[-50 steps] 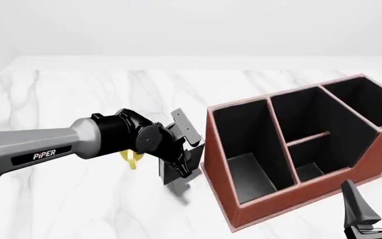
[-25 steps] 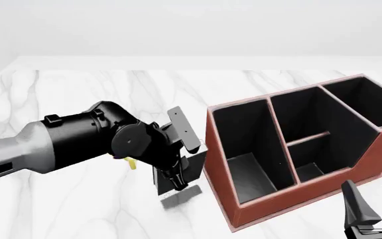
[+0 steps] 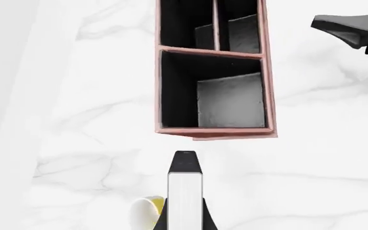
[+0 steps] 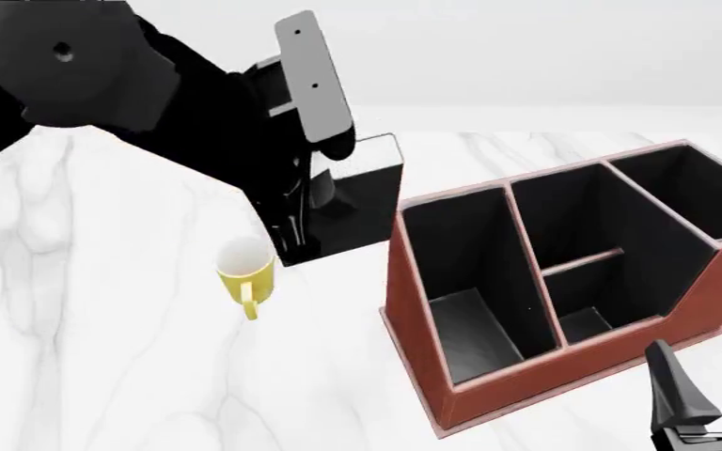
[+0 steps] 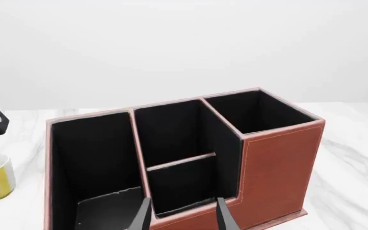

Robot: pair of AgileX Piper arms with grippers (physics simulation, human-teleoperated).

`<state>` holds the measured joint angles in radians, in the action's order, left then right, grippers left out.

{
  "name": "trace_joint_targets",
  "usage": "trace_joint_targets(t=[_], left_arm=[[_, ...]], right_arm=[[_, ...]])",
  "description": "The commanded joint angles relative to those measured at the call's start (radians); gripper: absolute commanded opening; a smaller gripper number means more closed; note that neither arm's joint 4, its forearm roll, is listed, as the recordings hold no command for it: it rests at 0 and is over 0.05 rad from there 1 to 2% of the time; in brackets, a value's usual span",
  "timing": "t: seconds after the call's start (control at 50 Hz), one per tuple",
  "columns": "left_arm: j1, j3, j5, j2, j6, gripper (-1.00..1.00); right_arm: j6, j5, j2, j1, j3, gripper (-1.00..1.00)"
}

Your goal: Pick up the book and place it in the back compartment of the caddy.

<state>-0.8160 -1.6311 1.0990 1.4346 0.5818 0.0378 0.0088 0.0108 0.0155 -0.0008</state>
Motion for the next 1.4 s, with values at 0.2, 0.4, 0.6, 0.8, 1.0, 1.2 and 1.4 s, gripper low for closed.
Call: trace_joint_targets(t=[0.2,0.4,0.6,0.8,1.0,1.2,1.4], left_arm=[[-0.104,-0.501,0.121,0.161,0.151,-1.0],[-0.229,-0.784,0.121,0.353,0.082,-1.0],[-0.227,-1.09,0.12,0.58,-0.017,-1.0],[-0.186,-1.198,0.048,0.764,-0.135,-1.0],[-0.244,-1.195,-0.017,0.841,-0.193,-1.0],[-0.248,-1.163,-0.038,0.869,-0.205,-1.0],[-0.266,-1.184,-0.037,0.945,-0.228,-1.0]], right_arm=[[-0.004,-0.002,-0.002,0.002,0.0,1.0],[0.0,-0.008,0.004,0.003,0.0,1.0],[-0.002,-0.003,0.0,0.002,0.0,1.0],[0.0,0.002,-0.006,0.004,0.0,1.0],[0.004,0.003,-0.005,0.005,0.0,1.0],[0.006,0.003,-0.005,0.005,0.0,1.0],[0.007,0.001,-0.004,0.006,0.0,1.0]])
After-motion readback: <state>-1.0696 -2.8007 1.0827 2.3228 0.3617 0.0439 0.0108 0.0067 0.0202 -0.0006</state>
